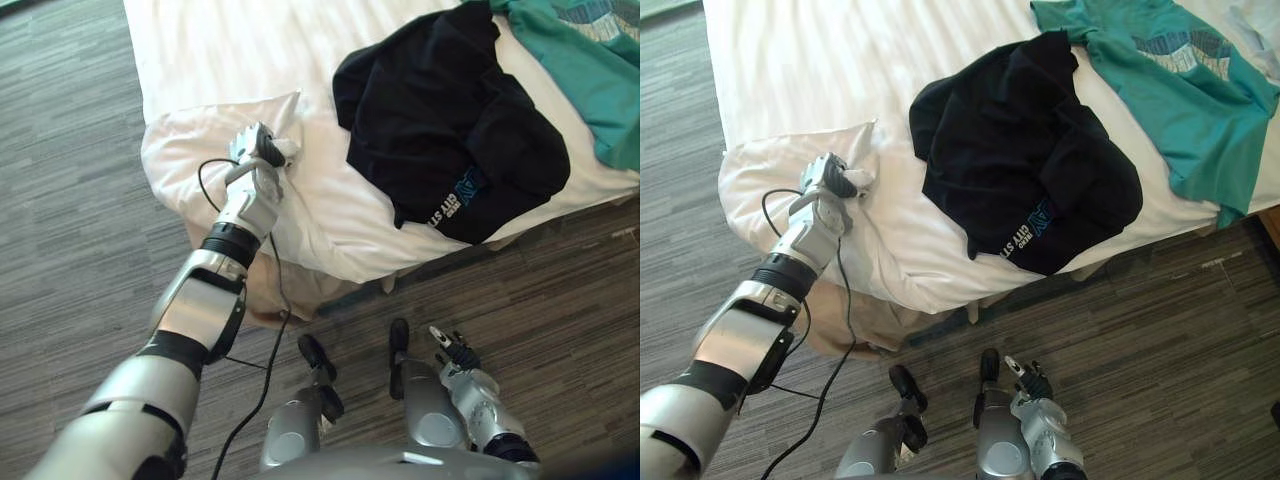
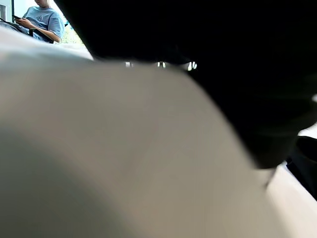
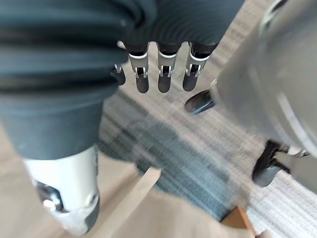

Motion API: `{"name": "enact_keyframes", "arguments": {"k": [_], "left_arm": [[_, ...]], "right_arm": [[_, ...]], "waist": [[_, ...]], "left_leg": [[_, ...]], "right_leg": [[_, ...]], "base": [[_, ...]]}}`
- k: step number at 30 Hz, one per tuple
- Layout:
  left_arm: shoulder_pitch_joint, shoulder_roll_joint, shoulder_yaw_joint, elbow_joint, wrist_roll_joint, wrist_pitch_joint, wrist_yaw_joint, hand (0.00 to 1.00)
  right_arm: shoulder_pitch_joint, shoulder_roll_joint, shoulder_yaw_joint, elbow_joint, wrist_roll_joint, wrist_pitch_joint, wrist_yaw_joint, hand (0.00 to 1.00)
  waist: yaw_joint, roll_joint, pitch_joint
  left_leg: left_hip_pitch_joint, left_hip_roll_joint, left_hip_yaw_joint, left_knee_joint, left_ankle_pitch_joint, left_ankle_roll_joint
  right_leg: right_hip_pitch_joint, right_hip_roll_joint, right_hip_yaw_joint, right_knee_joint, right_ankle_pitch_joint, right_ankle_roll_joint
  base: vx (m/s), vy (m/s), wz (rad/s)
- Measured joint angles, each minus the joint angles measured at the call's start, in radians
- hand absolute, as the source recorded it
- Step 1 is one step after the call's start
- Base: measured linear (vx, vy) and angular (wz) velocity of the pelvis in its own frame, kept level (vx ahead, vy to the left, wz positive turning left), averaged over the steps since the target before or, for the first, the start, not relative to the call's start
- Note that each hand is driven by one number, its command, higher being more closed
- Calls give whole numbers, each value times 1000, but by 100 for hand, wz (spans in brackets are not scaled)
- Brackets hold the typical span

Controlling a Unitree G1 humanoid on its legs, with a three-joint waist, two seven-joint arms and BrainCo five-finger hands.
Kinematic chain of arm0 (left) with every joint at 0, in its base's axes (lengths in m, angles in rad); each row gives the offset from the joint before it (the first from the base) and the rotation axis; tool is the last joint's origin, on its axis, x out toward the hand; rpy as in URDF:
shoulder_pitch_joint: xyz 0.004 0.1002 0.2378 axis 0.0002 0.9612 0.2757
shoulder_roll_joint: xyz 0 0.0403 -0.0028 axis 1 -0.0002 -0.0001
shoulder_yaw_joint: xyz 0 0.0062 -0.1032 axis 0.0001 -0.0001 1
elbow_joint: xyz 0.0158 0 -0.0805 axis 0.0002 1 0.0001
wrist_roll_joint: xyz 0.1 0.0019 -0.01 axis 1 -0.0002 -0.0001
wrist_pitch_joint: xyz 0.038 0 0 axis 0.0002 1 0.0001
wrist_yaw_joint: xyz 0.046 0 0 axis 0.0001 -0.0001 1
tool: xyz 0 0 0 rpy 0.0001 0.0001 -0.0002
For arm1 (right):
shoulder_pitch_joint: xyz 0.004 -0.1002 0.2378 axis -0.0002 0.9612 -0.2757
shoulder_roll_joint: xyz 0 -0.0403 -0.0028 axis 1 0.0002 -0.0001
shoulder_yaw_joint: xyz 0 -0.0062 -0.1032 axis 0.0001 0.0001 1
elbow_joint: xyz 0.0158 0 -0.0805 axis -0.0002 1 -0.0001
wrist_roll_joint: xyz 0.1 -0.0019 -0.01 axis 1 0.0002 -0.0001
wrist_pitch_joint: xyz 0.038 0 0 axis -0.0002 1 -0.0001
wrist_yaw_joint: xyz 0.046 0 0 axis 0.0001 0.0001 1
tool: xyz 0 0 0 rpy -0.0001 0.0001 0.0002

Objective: Tidy the bed and pick cloth on bed and put in laundry

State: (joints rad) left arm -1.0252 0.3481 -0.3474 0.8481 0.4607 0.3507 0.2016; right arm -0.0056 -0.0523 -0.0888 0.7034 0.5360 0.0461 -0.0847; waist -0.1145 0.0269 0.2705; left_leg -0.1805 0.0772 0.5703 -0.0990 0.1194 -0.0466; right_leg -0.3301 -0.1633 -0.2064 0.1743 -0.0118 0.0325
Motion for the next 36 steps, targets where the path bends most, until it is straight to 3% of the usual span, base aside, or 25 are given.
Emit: {"name": "enact_keyframes", "arguments": {"k": [5, 9, 11, 12, 15, 17, 22, 25, 29, 33, 36], "left_arm": [[14, 39, -48, -26, -74, -117, -45, 100], [109, 131, -81, -166, -141, -227, -92, 100], [192, 178, -79, -240, -166, -270, -121, 100], [218, 186, -75, -254, -167, -281, -131, 0], [379, 215, -46, -345, -207, -312, -180, 0], [509, 224, 1, -382, -227, -339, -203, 0], [737, 200, 92, -397, -252, -363, -205, 0], [847, 137, 131, -391, -242, -366, -202, 0], [954, 70, 171, -330, -241, -363, -171, 0], [1061, -36, 293, -162, -245, -355, -134, 0], [1097, -115, 366, -35, -255, -352, -110, 0]], "right_arm": [[1, -7, -1, 2, -13, 6, 3, 0], [8, -7, -2, 36, -47, 27, -9, 0], [22, -8, -4, 50, -47, 44, -27, 0], [29, -8, -6, 53, -46, 47, -34, 0], [77, -8, -24, 64, -30, 63, -48, 0], [107, -6, -26, 89, -29, 74, -48, 0], [113, -3, -37, 127, 23, 78, -47, 0], [114, -3, -58, 157, 72, 77, -49, 0], [120, 3, -73, 194, 80, 78, -35, 0], [124, 14, -104, 226, 81, 76, -11, 0], [125, 15, -131, 230, 82, 75, -3, 0]], "waist": [[15, 5, 0], [22, 17, -6], [27, 25, -20], [29, 28, -25], [54, 37, -66], [66, 25, -130], [85, 13, -154], [107, 11, -162], [110, -13, -186], [116, -43, -208], [122, -49, -212]], "left_leg": [[53, -16, -7, -3, -2, -3], [84, -14, -34, -6, -26, -21], [105, -13, -47, -7, -36, -9], [112, -13, -53, -7, -37, -7], [158, -17, -62, -6, -37, 0], [170, -15, -66, -6, -37, 0], [216, -8, -86, -7, -42, -7], [234, -5, -87, -7, -46, -11], [251, -3, -93, -8, -55, -13], [269, -7, -101, -8, -68, -10], [271, -15, -112, -8, -76, -5]], "right_leg": [[50, -24, -16, 27, -33, 10], [107, -31, -59, 28, -49, 14], [149, -30, -82, 4, -48, 18], [164, -29, -88, -6, -46, 20], [255, -23, -113, -76, -34, 36], [304, -14, -139, -128, -29, 40], [388, 3, -170, -173, -29, 39], [409, 9, -173, -183, -30, 38], [433, 13, -179, -195, -30, 38], [446, 12, -184, -200, -32, 40], [450, 4, -184, -197, -34, 44]], "base": [[50, 20, 10], [44, 12, 25], [54, 19, 24], [82, 30, 22], [122, 30, 16], [117, 13, 28], [66, -19, 16], [3, -8, -1], [1, -1, 1], [4, 3, -3], [17, 27, 4]]}}
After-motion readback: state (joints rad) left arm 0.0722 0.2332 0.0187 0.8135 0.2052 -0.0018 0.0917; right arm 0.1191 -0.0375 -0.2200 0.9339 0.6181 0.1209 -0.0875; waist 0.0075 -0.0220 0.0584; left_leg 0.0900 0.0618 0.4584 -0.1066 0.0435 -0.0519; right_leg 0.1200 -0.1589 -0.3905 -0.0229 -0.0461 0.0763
